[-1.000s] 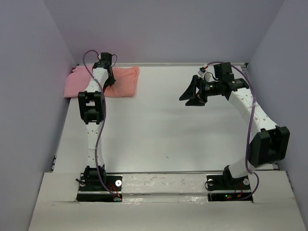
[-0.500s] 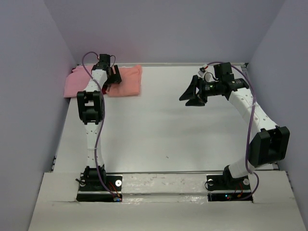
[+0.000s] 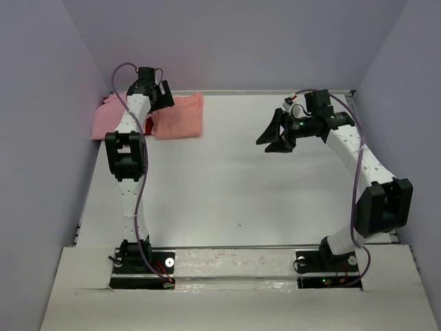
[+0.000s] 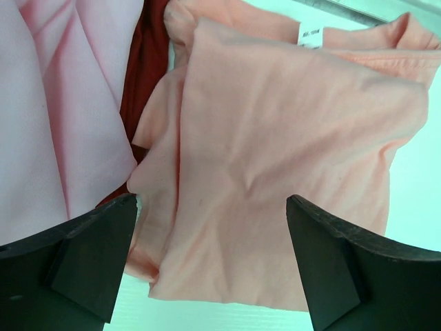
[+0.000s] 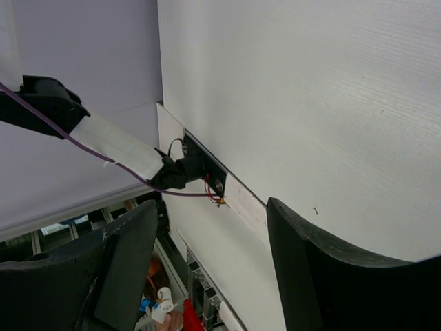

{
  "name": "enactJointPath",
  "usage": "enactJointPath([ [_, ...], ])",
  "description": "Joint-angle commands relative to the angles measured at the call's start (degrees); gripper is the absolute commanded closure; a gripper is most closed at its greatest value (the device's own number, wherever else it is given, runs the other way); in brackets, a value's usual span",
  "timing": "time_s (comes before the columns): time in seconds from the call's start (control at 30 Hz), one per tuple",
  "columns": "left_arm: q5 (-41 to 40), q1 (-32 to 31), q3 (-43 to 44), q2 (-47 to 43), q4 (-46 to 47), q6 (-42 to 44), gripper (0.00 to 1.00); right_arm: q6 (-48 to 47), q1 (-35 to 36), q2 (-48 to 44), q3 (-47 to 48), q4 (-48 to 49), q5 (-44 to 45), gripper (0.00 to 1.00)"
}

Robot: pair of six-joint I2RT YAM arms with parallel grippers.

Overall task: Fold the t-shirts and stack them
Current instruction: Put the neatly folded tshirt into the corner of the board with the left arm

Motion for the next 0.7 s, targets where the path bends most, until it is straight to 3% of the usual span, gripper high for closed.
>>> enactJointPath([
  [0.0,0.6,-0.2,3.7,-5.0,-1.2,-0.5,0.01,-0.7,-0.3,0.1,1.2,0.8,-1.9,0.30],
  [0.2,3.4,-1.1,3.0,-8.6,-2.0,-1.8,0.04,-1.0,-0.3,0.6,1.2,0.9,-1.9,0.31],
  [0.3,8.8,-1.1,0.2,-9.7,-0.9,-3.6,0.52,-1.1,-0.3,0.9,1.3,0.9,-1.9,0.34],
  [0.33,11.8,-1.1,-0.4,-9.9,-0.5,-4.3,0.88,-1.0,-0.3,0.9,1.3,1.0,-2.0,0.36],
  [0.37,13.7,-1.1,-1.1,-9.7,0.2,-5.7,1.00,-1.0,-0.3,1.1,1.3,1.1,-2.1,0.37],
  [0.57,29.1,-0.8,-10.4,-9.9,13.1,-13.3,1.00,-1.0,-0.3,0.8,1.3,1.0,-2.3,0.37],
  [0.67,32.9,-0.6,-13.9,-8.1,19.2,-18.7,1.00,-1.0,-0.3,0.7,1.3,0.9,-2.4,0.37],
])
